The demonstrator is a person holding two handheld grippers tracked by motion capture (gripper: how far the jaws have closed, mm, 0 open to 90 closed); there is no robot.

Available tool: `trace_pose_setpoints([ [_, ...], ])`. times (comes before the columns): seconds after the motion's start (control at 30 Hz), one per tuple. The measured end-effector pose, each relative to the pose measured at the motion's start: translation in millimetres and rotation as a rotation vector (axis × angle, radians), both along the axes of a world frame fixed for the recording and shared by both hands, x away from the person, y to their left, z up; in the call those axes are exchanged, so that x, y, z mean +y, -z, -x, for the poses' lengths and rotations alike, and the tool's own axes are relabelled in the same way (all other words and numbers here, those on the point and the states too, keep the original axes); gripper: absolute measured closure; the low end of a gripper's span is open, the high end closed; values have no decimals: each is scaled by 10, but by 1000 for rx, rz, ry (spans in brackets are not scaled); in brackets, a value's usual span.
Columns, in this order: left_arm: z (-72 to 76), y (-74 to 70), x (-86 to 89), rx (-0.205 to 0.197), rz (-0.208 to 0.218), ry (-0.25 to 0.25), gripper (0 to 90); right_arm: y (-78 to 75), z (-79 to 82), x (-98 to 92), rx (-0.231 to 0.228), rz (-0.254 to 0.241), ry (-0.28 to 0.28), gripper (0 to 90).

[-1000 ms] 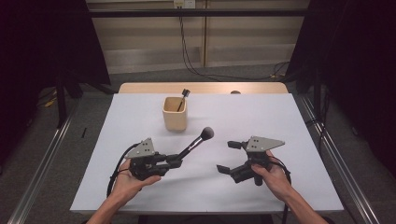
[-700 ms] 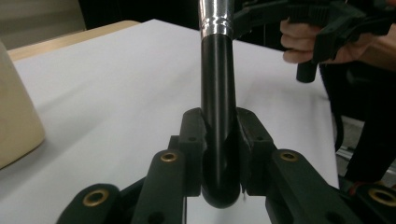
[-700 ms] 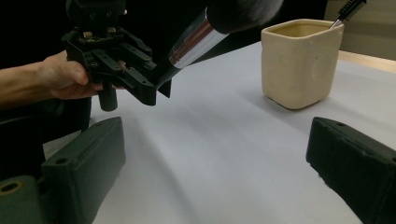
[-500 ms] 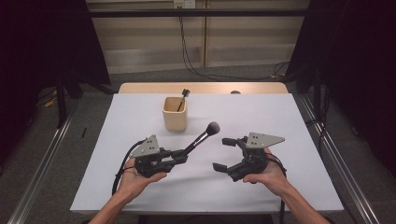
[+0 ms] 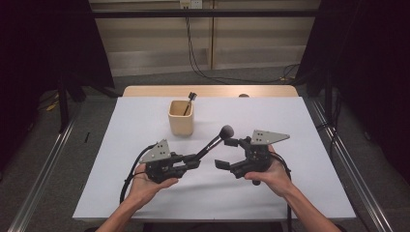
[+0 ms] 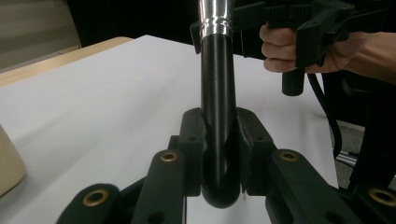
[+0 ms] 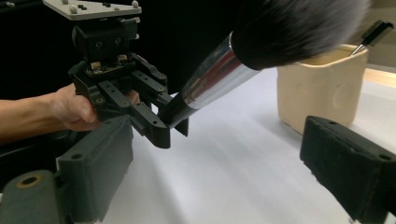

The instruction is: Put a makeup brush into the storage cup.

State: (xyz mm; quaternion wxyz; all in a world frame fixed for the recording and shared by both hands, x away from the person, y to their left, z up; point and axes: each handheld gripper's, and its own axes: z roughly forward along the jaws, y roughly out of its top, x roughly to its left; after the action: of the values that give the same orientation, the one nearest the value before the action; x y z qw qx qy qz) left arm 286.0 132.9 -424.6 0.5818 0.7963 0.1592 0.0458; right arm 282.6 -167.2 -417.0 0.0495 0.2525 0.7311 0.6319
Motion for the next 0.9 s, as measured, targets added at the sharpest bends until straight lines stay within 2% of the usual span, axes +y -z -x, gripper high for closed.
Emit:
trace_pose_setpoints([
  [0.17,19,35,-43,10,-2,26,746,14,-25,31,14,-13,-17,173],
  [0.33,25,55,-77,11,-9,38,746,35,-31,53,28,-30,-38,279],
  [0.43,30,68,-88,17,-2,34,746,37,-28,51,30,-39,-46,340],
  [0.63,33,86,-99,19,-17,41,746,38,-29,39,39,-62,-56,452],
  [0.73,37,105,-102,15,-19,33,746,41,-27,46,30,-57,-57,473],
  [0.9,41,115,-104,16,-18,34,745,54,-44,30,51,-74,-56,549],
])
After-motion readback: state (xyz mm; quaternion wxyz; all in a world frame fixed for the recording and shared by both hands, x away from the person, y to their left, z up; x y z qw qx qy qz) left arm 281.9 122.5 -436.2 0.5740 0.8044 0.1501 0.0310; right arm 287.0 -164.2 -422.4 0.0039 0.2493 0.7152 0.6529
